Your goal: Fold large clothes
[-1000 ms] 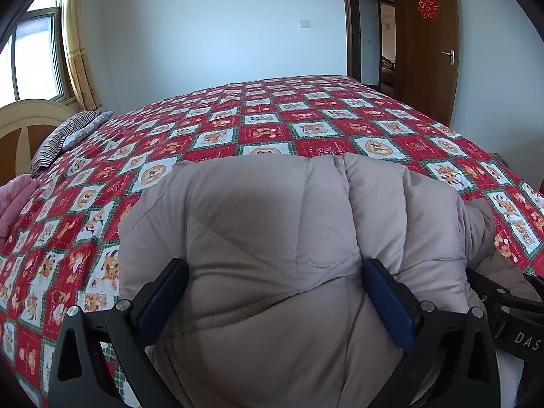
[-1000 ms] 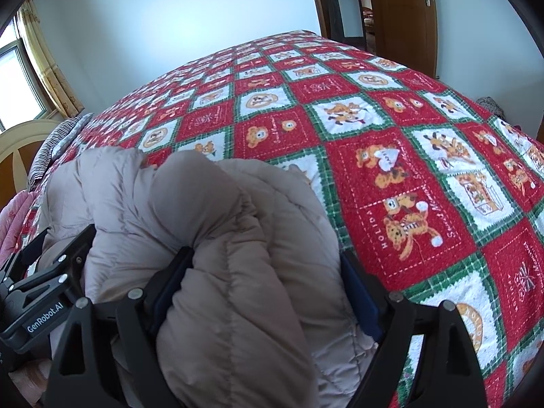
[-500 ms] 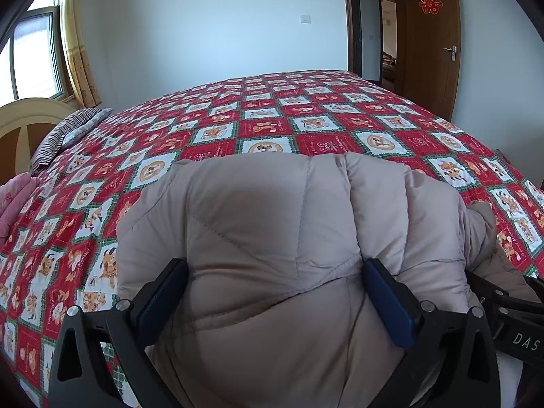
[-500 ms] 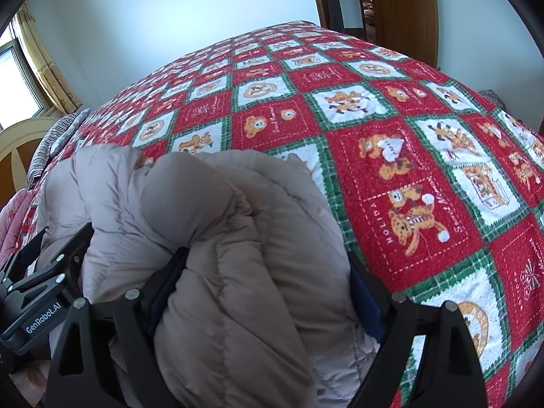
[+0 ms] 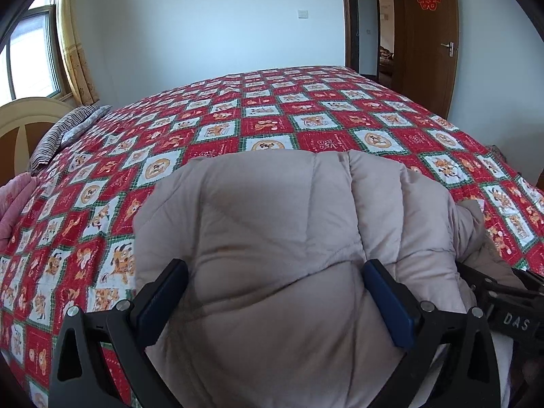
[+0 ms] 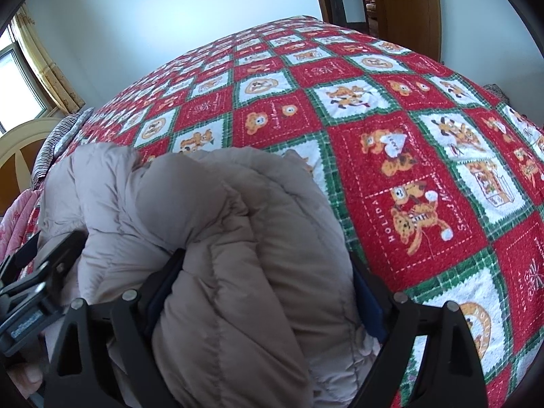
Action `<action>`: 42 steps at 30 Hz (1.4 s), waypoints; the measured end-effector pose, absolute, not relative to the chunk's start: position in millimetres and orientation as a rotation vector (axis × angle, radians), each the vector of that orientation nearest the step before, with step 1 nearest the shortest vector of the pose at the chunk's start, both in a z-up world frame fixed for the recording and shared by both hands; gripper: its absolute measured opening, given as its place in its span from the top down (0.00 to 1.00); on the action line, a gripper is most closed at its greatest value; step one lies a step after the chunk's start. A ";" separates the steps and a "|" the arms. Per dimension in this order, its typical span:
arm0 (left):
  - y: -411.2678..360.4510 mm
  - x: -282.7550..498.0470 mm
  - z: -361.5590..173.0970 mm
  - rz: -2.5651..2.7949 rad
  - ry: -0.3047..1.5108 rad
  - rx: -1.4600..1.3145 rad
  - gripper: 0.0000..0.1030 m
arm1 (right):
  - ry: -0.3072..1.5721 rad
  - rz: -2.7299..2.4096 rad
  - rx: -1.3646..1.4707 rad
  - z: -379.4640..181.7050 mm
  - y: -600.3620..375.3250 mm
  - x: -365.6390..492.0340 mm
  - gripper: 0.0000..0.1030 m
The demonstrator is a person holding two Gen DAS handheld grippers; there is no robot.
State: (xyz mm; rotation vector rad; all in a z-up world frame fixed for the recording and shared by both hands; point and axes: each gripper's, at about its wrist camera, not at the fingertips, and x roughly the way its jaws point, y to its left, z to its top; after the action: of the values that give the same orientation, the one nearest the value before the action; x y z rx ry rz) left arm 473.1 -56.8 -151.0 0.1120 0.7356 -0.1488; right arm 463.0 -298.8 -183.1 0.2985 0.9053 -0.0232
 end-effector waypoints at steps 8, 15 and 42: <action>21.2 402.1 -156.9 -0.203 0.729 0.040 0.01 | 0.861 0.058 0.268 -157.4 -324.4 425.6 0.00; 29.1 408.6 -190.7 -0.259 0.812 -0.188 0.01 | 0.918 0.075 0.266 -177.5 -316.4 436.3 0.01; -32.3 382.9 -148.1 -0.301 0.728 0.119 0.73 | 0.868 0.237 0.350 -173.2 -305.4 410.1 0.72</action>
State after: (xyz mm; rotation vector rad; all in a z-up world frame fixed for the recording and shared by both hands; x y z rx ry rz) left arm 382.9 -32.3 -148.1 0.1191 0.7275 -0.3014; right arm 410.1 -305.4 -173.2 0.3504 0.8678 0.2375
